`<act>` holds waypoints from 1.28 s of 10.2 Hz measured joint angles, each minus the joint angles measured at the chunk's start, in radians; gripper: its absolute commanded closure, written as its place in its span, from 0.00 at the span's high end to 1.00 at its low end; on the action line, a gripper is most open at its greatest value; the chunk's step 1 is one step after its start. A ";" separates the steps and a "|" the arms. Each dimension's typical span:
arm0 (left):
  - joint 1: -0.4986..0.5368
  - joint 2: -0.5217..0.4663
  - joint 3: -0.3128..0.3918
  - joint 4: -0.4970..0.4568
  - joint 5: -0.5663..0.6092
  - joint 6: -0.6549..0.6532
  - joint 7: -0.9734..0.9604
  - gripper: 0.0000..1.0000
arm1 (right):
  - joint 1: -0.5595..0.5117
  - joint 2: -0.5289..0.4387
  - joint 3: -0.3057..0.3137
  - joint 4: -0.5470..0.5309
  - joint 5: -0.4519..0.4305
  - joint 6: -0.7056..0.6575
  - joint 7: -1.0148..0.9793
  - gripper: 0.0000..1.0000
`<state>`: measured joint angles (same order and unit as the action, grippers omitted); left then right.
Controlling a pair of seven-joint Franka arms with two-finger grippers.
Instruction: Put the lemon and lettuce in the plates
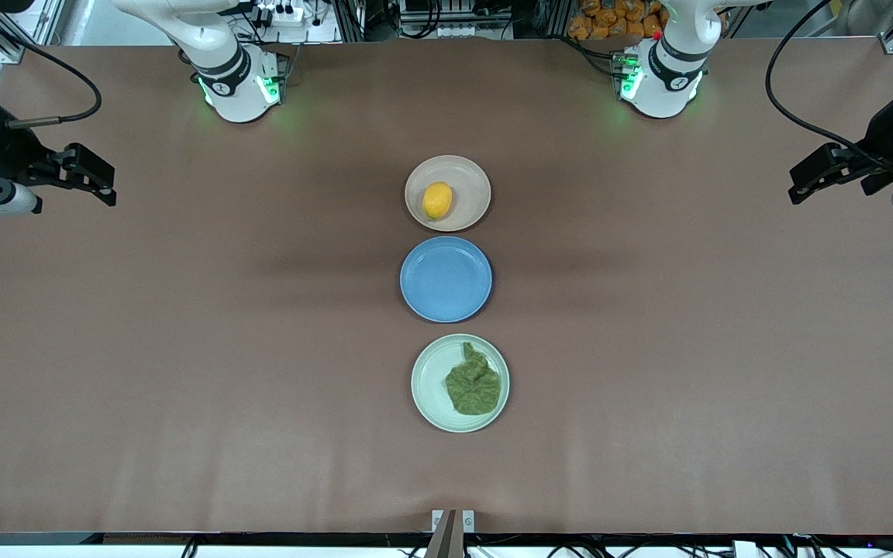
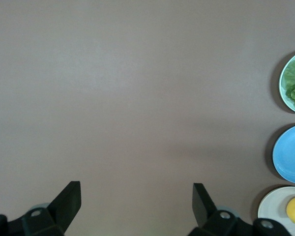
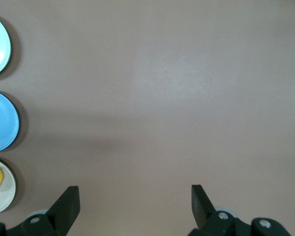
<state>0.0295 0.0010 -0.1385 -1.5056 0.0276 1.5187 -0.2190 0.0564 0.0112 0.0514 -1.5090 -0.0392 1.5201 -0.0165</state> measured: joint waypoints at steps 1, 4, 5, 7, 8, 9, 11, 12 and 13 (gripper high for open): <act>0.000 0.000 0.000 0.001 0.000 0.001 0.000 1.00 | 0.000 0.000 0.000 0.000 0.000 0.000 -0.002 1.00; -0.001 0.000 0.000 0.002 0.000 0.002 0.000 1.00 | 0.000 0.000 0.002 0.000 0.000 0.003 -0.006 1.00; -0.001 0.000 0.000 0.002 0.000 0.002 0.000 1.00 | 0.000 0.000 0.001 -0.001 0.000 0.003 -0.008 1.00; -0.002 0.000 -0.001 0.002 0.000 0.003 0.000 1.00 | -0.001 0.004 0.001 -0.001 0.000 0.003 -0.010 1.00; -0.003 0.000 -0.001 0.002 0.000 0.003 0.000 1.00 | -0.001 0.008 0.001 -0.001 0.000 0.003 -0.010 1.00; -0.003 0.001 -0.002 0.002 0.000 0.003 0.000 1.00 | -0.005 0.010 0.000 -0.001 0.000 0.003 -0.011 1.00; -0.003 0.001 -0.002 0.002 0.000 0.003 0.000 1.00 | -0.024 0.014 0.000 -0.001 0.000 0.002 -0.015 1.00; -0.002 0.001 -0.002 0.002 0.000 0.003 0.000 1.00 | -0.027 0.015 -0.001 -0.001 0.000 0.002 -0.016 1.00; 0.001 0.001 -0.001 0.002 0.000 0.004 0.000 1.00 | -0.027 0.015 -0.001 -0.001 0.000 0.001 -0.016 1.00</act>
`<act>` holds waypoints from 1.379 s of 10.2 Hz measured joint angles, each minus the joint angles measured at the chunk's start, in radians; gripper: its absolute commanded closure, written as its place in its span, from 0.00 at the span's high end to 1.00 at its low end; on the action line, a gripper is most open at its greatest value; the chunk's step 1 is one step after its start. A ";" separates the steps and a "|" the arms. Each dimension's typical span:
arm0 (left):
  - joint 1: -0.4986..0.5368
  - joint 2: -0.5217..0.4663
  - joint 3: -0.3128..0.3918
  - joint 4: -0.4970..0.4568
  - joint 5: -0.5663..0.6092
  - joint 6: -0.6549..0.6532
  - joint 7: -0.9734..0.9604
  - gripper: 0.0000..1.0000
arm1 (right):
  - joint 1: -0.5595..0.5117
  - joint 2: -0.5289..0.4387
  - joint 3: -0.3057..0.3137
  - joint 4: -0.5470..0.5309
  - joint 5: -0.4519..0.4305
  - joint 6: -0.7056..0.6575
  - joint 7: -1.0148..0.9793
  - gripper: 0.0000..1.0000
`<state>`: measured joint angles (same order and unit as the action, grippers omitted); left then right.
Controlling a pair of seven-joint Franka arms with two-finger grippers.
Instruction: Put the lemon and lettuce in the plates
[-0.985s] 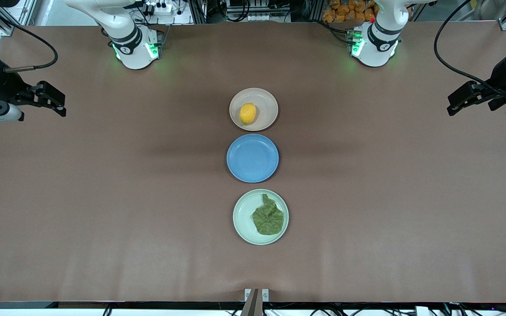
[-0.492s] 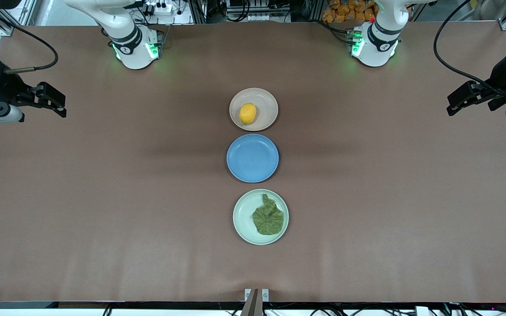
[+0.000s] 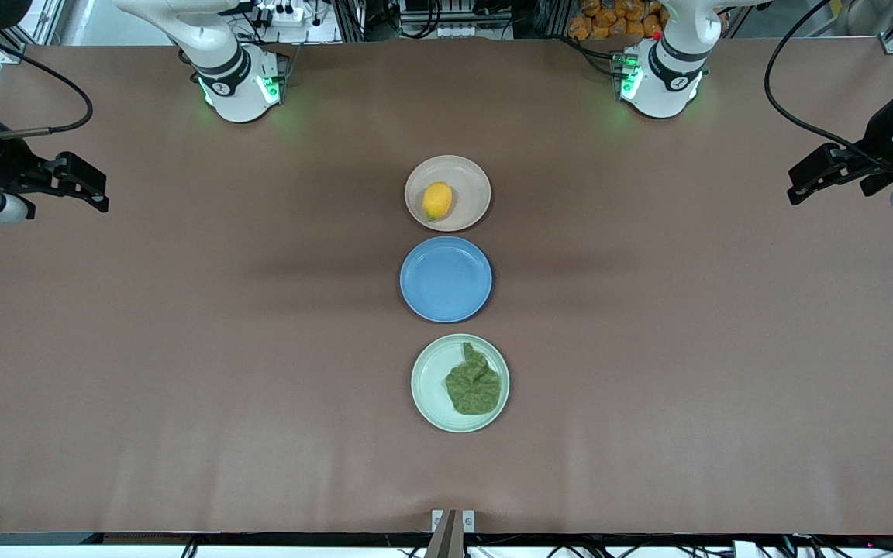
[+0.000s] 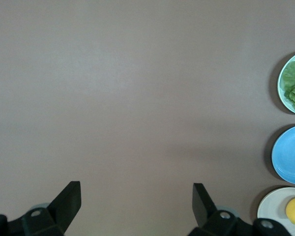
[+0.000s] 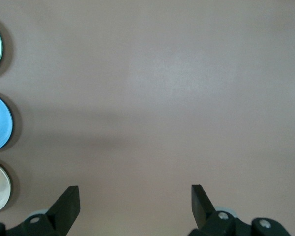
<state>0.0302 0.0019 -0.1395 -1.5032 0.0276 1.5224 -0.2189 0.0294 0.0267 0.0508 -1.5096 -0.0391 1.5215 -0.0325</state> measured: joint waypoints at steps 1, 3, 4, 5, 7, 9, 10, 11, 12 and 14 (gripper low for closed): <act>0.001 0.000 0.001 0.000 0.000 0.000 0.000 1.00 | 0.000 0.000 0.000 0.000 0.000 -0.001 0.000 1.00; 0.001 0.000 0.000 0.000 0.000 0.000 0.000 1.00 | 0.000 0.000 0.000 0.000 0.000 -0.006 0.000 1.00; -0.001 0.000 -0.001 0.000 0.000 0.000 0.000 1.00 | 0.000 0.000 0.000 0.000 0.000 -0.008 0.000 1.00; -0.003 0.000 -0.005 0.000 0.000 0.000 0.000 1.00 | 0.000 0.000 0.000 0.000 0.000 -0.008 0.000 1.00; -0.003 0.000 -0.014 0.000 0.000 0.000 0.000 1.00 | 0.000 0.000 0.000 0.000 0.000 -0.008 0.000 1.00; -0.002 0.000 -0.014 0.000 0.000 0.000 0.000 1.00 | 0.000 0.000 0.000 0.000 0.000 -0.008 0.000 1.00; -0.002 0.000 -0.014 0.000 0.000 0.000 0.000 1.00 | 0.000 0.000 0.000 0.000 0.000 -0.008 0.000 1.00; -0.002 0.000 -0.014 0.000 0.000 0.000 0.000 1.00 | 0.000 0.000 0.000 0.000 0.000 -0.008 0.000 1.00; -0.003 0.000 -0.014 0.000 0.000 0.000 0.000 1.00 | 0.000 0.000 0.000 0.000 0.000 -0.008 0.000 1.00; -0.004 0.001 -0.015 0.000 0.000 0.000 0.000 1.00 | 0.000 0.000 0.000 0.000 0.000 -0.009 0.000 1.00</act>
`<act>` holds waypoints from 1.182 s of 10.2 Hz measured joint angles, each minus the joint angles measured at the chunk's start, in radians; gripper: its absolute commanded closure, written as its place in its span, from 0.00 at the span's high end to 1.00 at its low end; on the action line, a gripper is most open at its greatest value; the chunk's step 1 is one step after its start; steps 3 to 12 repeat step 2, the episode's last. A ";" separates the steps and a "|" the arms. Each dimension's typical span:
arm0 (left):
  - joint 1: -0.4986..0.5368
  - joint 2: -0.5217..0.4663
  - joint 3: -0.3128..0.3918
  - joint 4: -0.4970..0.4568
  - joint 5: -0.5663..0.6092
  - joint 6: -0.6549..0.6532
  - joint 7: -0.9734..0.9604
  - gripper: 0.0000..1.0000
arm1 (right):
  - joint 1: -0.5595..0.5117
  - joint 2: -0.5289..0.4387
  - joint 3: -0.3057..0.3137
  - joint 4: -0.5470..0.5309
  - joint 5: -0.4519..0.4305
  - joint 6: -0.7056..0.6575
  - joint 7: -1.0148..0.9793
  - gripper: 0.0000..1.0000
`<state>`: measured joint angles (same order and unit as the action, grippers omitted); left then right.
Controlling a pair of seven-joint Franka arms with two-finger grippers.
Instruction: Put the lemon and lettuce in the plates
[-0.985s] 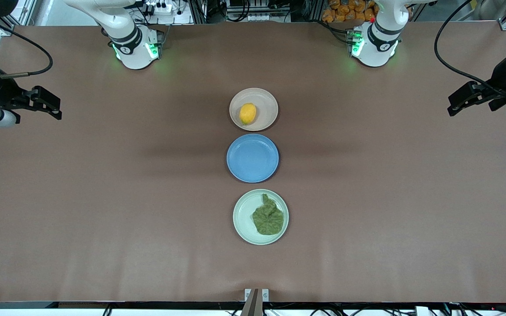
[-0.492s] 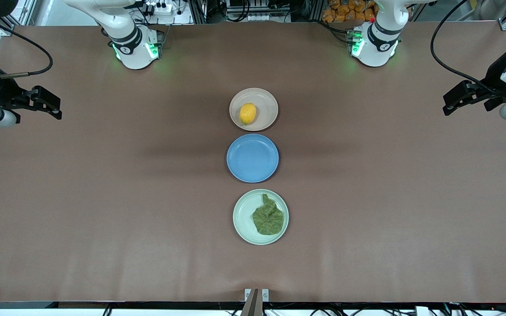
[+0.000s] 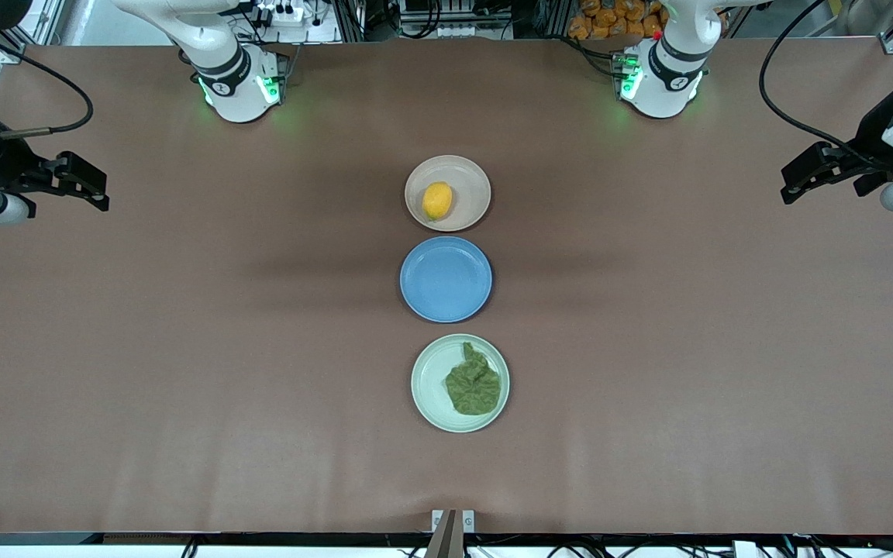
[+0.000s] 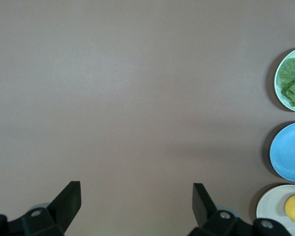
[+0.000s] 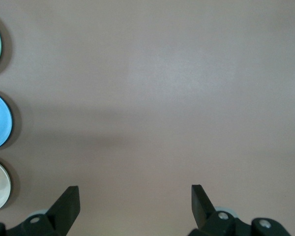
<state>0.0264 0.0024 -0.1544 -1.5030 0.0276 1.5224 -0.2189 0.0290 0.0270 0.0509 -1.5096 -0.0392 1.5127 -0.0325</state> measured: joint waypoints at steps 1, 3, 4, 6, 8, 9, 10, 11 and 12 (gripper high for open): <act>0.000 0.000 0.000 0.000 0.000 0.000 0.000 1.00 | 0.000 0.000 0.000 0.000 0.000 -0.001 0.000 1.00; 0.000 0.000 0.000 0.000 0.000 0.000 0.000 1.00 | -0.001 0.000 0.000 0.000 0.000 -0.001 0.000 1.00; 0.000 0.000 0.000 0.000 0.000 0.000 0.000 1.00 | -0.001 0.000 0.000 0.000 0.000 -0.001 0.000 1.00; 0.000 0.000 0.000 0.000 0.000 0.000 0.000 1.00 | -0.001 0.000 0.000 0.000 0.000 -0.001 0.000 1.00; 0.000 0.000 0.000 0.000 0.000 0.000 0.000 1.00 | -0.001 0.000 0.000 0.000 0.000 -0.001 0.000 1.00; 0.000 0.000 0.000 0.000 0.000 0.000 0.000 1.00 | -0.001 0.000 0.000 0.000 0.000 -0.001 0.000 1.00; 0.000 0.000 0.000 0.000 0.000 0.000 0.000 1.00 | -0.001 0.000 0.000 0.000 0.000 -0.001 0.000 1.00; 0.000 0.000 0.000 0.000 0.000 0.000 0.000 1.00 | -0.001 0.000 0.000 0.000 0.000 -0.001 0.000 1.00; 0.000 0.000 0.000 0.000 0.000 0.000 0.000 1.00 | -0.001 0.000 0.000 0.000 0.000 -0.001 0.000 1.00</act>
